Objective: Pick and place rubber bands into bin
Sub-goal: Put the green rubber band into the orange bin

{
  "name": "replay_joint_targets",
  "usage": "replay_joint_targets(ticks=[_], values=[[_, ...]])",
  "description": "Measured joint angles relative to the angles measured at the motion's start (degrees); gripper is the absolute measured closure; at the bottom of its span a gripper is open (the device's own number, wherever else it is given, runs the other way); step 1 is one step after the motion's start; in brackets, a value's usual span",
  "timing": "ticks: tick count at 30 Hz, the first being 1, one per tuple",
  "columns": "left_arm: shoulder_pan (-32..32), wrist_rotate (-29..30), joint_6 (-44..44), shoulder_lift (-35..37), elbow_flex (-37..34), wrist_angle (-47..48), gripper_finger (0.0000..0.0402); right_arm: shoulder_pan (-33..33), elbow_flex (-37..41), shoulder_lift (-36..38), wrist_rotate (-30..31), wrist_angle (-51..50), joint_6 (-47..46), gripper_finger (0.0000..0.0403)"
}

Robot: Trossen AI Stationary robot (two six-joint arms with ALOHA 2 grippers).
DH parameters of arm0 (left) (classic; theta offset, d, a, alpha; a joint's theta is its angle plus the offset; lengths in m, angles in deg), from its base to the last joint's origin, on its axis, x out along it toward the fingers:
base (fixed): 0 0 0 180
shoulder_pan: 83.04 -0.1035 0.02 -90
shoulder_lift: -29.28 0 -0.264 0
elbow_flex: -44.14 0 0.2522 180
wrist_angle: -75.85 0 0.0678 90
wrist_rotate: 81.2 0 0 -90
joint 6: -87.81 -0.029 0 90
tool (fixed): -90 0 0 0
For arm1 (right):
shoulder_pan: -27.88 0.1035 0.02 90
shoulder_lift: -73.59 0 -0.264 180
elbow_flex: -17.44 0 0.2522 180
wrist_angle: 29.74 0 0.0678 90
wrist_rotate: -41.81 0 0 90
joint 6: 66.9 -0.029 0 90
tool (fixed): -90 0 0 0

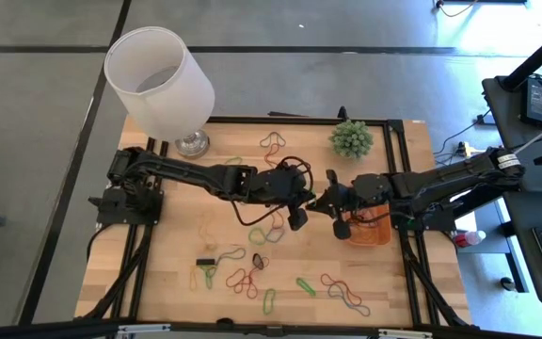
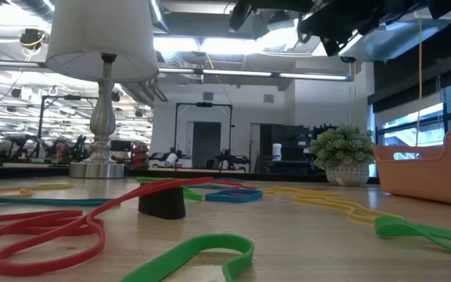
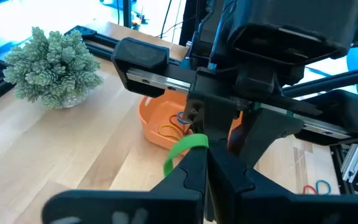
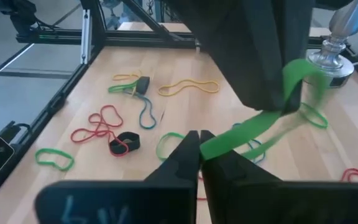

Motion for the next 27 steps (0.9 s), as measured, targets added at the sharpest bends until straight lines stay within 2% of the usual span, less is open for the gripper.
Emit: replay_joint_targets(ticks=[9,13,20,27], values=[[0.0,-0.4,0.6,0.1,0.0,0.1,0.0332,0.0,0.0,0.5,0.0,-1.4,0.1,0.0394],[0.0,-1.7,-1.6,1.3,-0.1,2.6,0.0309,-0.1,0.0,2.9,2.8,-5.7,-1.4,0.0397],[0.0,-0.8,-2.3,6.4,-0.1,13.2,0.0297,-2.7,-2.6,9.5,7.1,-21.9,-11.2,0.0398],[-0.5,8.4,1.4,11.8,-0.1,25.3,0.0299,-3.6,-6.5,11.3,15.4,-43.3,-26.6,0.0400]])
